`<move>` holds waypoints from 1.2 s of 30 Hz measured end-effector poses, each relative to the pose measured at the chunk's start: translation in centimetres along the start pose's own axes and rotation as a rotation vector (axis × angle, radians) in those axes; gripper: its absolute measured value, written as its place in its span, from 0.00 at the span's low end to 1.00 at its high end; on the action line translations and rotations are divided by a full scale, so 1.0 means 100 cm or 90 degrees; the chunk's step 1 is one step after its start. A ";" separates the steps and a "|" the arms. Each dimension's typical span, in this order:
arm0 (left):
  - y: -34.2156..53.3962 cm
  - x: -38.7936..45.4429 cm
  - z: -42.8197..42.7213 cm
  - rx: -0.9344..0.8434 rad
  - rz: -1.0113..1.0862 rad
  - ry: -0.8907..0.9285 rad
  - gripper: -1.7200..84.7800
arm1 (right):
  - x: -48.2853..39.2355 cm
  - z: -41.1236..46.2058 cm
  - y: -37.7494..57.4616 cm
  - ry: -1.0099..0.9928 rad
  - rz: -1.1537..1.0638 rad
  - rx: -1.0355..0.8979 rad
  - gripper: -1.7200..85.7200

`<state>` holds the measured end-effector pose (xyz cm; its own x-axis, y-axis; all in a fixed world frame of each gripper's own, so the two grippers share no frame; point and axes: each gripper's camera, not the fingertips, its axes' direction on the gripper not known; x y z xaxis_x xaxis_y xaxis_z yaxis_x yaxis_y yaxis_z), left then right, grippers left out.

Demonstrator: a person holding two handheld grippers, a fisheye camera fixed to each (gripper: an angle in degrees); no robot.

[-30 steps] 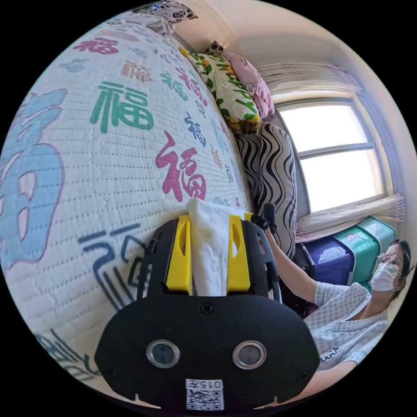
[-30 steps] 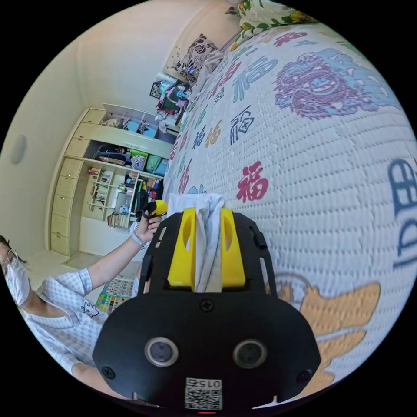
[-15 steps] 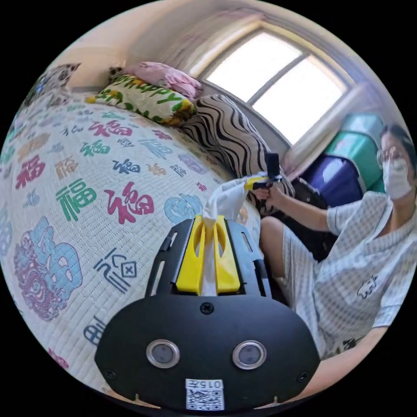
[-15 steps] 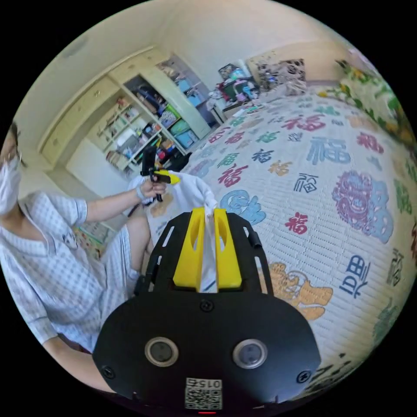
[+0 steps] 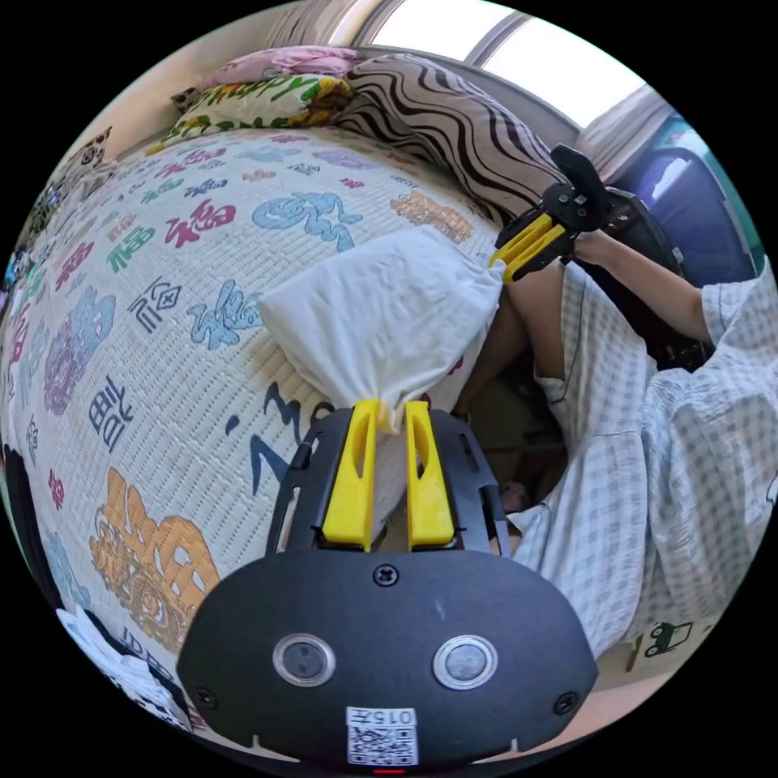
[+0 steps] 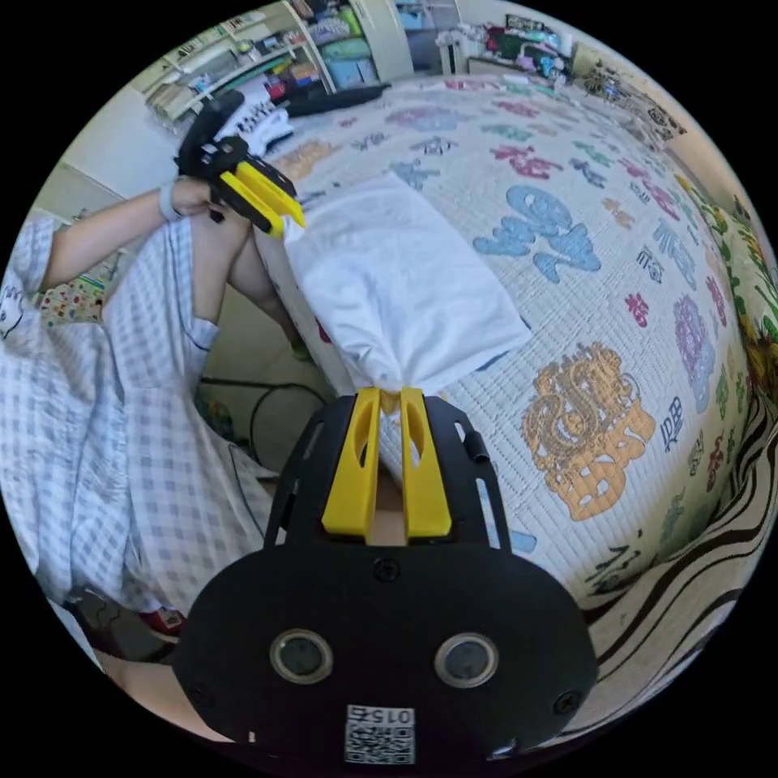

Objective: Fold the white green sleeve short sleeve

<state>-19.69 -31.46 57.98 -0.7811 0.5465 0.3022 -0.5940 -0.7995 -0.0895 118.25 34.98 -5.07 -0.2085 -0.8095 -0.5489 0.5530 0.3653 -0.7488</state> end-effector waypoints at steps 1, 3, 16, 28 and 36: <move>0.002 0.002 -0.005 -0.005 -0.008 0.002 0.09 | 0.001 0.009 -0.006 0.012 0.015 -0.054 0.07; 0.005 0.004 -0.016 0.003 -0.018 0.006 0.09 | 0.003 0.017 -0.005 0.023 0.027 -0.102 0.05; -0.026 -0.008 -0.016 -0.001 -0.188 0.136 0.05 | 0.019 0.076 -0.064 -0.163 0.158 0.045 0.01; 0.014 -0.038 -0.090 0.041 -0.289 0.168 0.06 | 0.095 0.082 -0.029 -0.329 0.324 0.238 0.04; 0.026 -0.094 -0.136 0.145 -0.388 0.270 0.18 | 0.159 0.119 -0.022 -0.397 0.398 0.244 0.12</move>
<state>-16.52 -35.34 41.97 -0.3631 0.9184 -0.1574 -0.9241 -0.3334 0.1866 123.31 15.87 -7.69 0.6180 -0.6591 -0.4286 0.6683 0.7275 -0.1552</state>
